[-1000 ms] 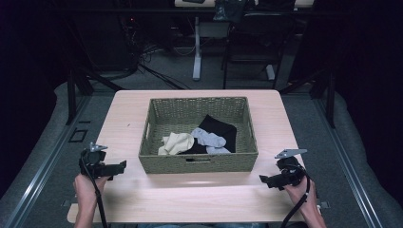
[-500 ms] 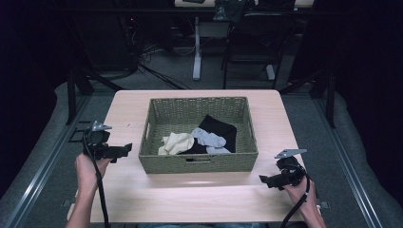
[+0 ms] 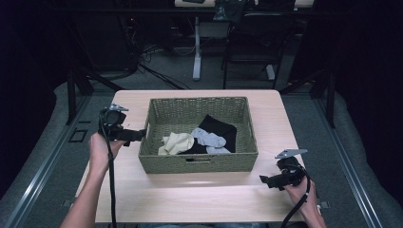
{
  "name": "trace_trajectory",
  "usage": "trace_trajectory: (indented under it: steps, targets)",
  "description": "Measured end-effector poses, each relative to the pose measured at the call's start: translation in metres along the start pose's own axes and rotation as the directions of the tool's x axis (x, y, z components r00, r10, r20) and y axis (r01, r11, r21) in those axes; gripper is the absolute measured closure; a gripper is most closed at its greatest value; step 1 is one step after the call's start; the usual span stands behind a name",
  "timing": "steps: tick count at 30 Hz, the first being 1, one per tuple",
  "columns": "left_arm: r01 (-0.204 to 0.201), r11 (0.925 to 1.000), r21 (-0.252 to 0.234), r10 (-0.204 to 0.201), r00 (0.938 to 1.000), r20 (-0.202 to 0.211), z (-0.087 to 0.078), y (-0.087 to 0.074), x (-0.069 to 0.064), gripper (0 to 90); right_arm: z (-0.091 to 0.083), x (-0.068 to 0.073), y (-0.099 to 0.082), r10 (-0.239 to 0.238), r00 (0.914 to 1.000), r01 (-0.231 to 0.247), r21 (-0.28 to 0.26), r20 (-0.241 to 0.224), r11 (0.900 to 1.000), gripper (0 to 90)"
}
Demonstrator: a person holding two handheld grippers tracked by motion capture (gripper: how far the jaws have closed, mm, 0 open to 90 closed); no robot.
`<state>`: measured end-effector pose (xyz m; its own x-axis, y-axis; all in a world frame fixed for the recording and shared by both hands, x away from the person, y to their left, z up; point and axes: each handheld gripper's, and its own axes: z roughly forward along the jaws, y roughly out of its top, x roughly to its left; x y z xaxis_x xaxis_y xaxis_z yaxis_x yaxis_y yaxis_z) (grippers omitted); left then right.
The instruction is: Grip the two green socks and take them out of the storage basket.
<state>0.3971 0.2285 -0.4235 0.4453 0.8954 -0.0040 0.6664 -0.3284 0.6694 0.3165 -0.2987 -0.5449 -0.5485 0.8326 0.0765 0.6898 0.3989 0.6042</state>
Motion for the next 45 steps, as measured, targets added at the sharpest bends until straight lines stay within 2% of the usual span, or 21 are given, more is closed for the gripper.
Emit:
trace_trajectory:
  steps: [15, 18, 22, 24, 30, 34, 36, 40, 45]
  targets:
    - [-0.048, 0.9983, 0.034, 0.046, 0.9972, 0.060, 0.025, 0.036, -0.019, 0.0, 0.000, 0.000, 0.000, -0.004, 1.0000, 0.004, 0.003, -0.001, 1.0000, 3.9]
    - [-0.067, 0.9966, 0.048, 0.064, 0.9960, 0.062, 0.031, 0.043, -0.024, 0.0, 0.000, 0.000, 0.000, -0.004, 1.0000, 0.004, 0.002, 0.002, 1.0000, 3.9]
    - [-0.075, 0.9947, 0.070, 0.068, 0.9938, 0.088, 0.042, 0.051, -0.027, 0.0, 0.000, 0.000, -0.001, -0.006, 1.0000, 0.006, 0.004, 0.000, 1.0000, 3.9]
    - [-0.079, 0.9933, 0.084, 0.072, 0.9939, 0.083, 0.047, 0.054, -0.030, 0.0, 0.000, 0.000, 0.000, -0.007, 1.0000, 0.007, 0.007, 0.001, 1.0000, 3.9]
    - [-0.088, 0.9889, 0.120, 0.075, 0.9908, 0.113, 0.062, 0.060, -0.036, 0.0, 0.000, 0.000, -0.001, -0.005, 1.0000, 0.005, 0.005, -0.005, 1.0000, 3.9]
    - [-0.096, 0.9845, 0.147, 0.077, 0.9889, 0.127, 0.073, 0.062, -0.041, 0.0, 0.000, -0.001, -0.001, -0.007, 0.9999, 0.007, 0.005, -0.009, 1.0000, 3.9]
    - [-0.112, 0.9801, 0.164, 0.090, 0.9864, 0.137, 0.079, 0.063, -0.043, 0.0, 0.000, -0.001, -0.001, -0.006, 0.9999, 0.006, 0.006, -0.011, 1.0000, 3.9]
    - [-0.119, 0.9733, 0.196, 0.092, 0.9858, 0.141, 0.090, 0.064, -0.048, 0.0, 0.000, -0.001, -0.001, -0.009, 0.9999, 0.009, 0.007, -0.009, 0.9999, 4.0]
    - [-0.140, 0.9609, 0.239, 0.106, 0.9826, 0.153, 0.103, 0.064, -0.057, 0.4, 0.001, -0.001, -0.001, -0.005, 0.9999, 0.005, 0.006, -0.010, 1.0000, 4.0]
